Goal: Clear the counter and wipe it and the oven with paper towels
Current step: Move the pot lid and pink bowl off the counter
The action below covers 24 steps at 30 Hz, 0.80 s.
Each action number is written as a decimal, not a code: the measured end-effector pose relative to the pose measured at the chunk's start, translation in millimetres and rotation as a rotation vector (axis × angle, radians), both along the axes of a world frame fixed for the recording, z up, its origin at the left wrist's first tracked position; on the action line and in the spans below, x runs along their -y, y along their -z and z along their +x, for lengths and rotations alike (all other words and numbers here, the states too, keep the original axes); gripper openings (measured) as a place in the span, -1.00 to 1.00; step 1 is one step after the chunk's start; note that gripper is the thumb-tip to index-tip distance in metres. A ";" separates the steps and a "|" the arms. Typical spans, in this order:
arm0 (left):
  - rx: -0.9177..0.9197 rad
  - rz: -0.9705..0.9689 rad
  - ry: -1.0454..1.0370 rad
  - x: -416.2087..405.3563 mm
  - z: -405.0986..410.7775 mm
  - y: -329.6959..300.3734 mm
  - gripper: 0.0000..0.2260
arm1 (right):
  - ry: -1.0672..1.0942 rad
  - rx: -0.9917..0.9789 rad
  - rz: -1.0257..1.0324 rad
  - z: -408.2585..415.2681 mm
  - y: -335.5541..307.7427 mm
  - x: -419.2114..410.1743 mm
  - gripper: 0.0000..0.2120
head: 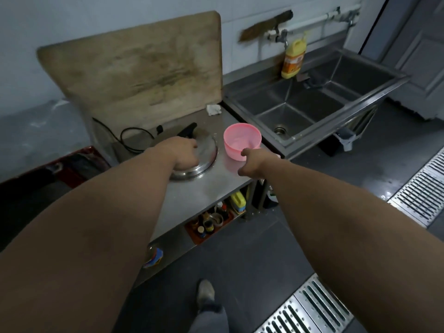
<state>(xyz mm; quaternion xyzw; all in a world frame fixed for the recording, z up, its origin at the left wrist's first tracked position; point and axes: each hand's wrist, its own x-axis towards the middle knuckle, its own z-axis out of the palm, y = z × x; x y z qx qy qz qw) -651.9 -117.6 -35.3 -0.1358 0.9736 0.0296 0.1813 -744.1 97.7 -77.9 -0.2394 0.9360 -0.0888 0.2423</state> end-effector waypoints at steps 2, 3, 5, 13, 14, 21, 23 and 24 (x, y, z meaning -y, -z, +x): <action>0.033 0.015 0.026 22.2 -29.4 -0.4 -0.49 | 0.022 0.013 0.014 -22.4 0.1 23.8 -0.29; 0.053 0.013 0.033 31.1 -43.9 -0.8 -0.48 | 0.034 0.018 0.010 -32.5 0.0 33.8 -0.29; 0.037 -0.006 0.047 47.6 -74.7 -1.1 -0.47 | 0.049 0.012 0.002 -54.0 1.0 51.5 -0.28; 0.073 0.028 0.129 50.2 -172.9 34.9 -0.46 | 0.076 0.024 0.050 -145.9 22.7 60.2 -0.28; 0.078 0.032 0.121 50.3 -182.4 39.9 -0.46 | 0.064 0.020 0.059 -158.6 27.8 58.1 -0.28; 0.123 -0.002 0.082 35.6 -230.9 71.4 -0.60 | -0.026 0.061 0.075 -224.9 58.4 44.8 -0.30; 0.095 0.022 0.039 30.8 -244.5 81.7 -0.54 | -0.033 0.085 0.079 -236.9 71.6 36.5 -0.33; 0.086 0.037 0.027 28.9 -249.5 88.5 -0.52 | -0.041 0.092 0.096 -241.6 78.4 31.8 -0.34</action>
